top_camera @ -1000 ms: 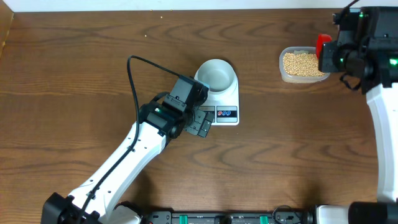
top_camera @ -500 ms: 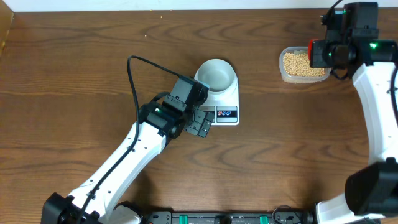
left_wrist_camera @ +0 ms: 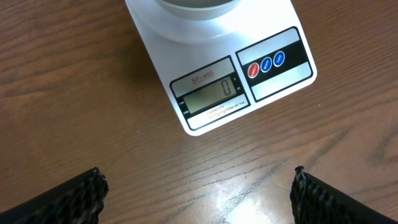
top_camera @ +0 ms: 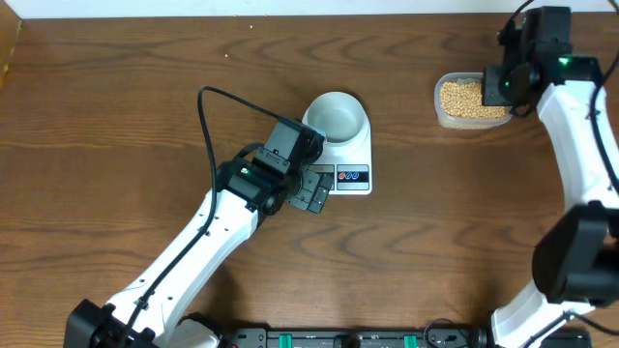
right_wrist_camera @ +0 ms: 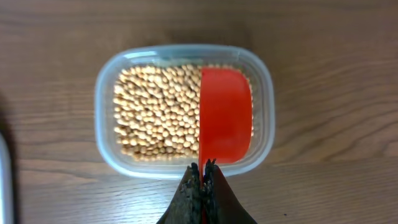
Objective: Scoop item into bowl and weigh 50g on scale
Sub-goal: 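Lower the scoop into the soybeans with the right gripper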
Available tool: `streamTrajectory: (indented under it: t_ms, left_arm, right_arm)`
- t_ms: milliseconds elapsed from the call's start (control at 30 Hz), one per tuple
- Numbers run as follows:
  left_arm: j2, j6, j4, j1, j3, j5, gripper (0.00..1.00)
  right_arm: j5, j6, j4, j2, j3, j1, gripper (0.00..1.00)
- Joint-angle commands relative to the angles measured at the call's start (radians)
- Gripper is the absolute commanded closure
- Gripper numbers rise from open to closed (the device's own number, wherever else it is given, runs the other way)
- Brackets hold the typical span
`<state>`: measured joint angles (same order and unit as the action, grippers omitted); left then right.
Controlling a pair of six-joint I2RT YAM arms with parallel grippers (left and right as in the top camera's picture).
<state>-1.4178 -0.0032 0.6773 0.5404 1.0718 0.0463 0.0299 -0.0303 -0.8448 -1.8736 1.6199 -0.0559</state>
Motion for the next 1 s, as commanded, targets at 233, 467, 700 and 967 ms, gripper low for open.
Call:
streamTrajectory:
  t_ms: [233,467,700,967]
  left_arm:
    - [-0.008,-0.005,0.003,-0.003,-0.006,-0.002,0.04]
    - [-0.008,-0.005,0.003,-0.003,-0.006,-0.002,0.04]
    - [-0.008,-0.005,0.003,-0.003,-0.006,-0.002,0.04]
    - [-0.008,-0.005,0.003,-0.003,-0.006,-0.002,0.04]
  right_arm:
    - [0.009,0.038,-0.019,-0.077,0.012,-0.006,0.99]
    - [-0.192,0.045,-0.019,-0.128,0.010,-0.043,0.99]
    - [-0.445,0.045,-0.008,-0.152,0.010,-0.138,0.99]
    - [-0.602,0.061,-0.011,-0.158,0.006,-0.224,0.99]
